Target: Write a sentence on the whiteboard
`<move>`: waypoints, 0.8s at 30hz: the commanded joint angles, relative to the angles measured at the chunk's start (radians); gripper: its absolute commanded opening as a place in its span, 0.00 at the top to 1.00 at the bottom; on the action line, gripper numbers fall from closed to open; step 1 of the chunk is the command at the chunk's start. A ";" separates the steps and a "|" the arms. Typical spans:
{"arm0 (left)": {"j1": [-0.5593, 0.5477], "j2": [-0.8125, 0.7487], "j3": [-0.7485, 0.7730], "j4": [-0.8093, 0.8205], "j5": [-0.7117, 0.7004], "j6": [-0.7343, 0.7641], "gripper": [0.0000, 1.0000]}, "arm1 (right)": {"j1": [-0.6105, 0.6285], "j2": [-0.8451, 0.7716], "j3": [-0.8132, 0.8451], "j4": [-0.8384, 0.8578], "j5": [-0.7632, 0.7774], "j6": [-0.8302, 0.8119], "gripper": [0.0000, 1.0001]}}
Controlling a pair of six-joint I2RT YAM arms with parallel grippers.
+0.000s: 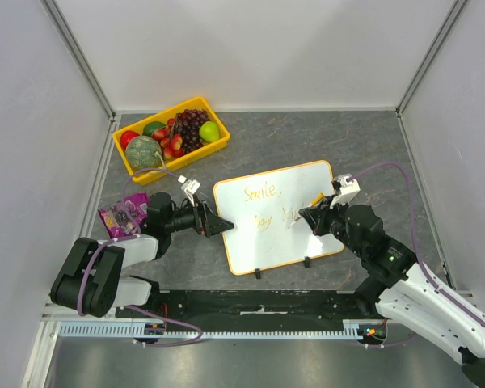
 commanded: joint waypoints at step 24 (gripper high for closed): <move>-0.003 -0.012 0.005 0.011 -0.005 0.044 0.07 | -0.001 -0.107 -0.007 -0.228 -0.123 0.186 1.00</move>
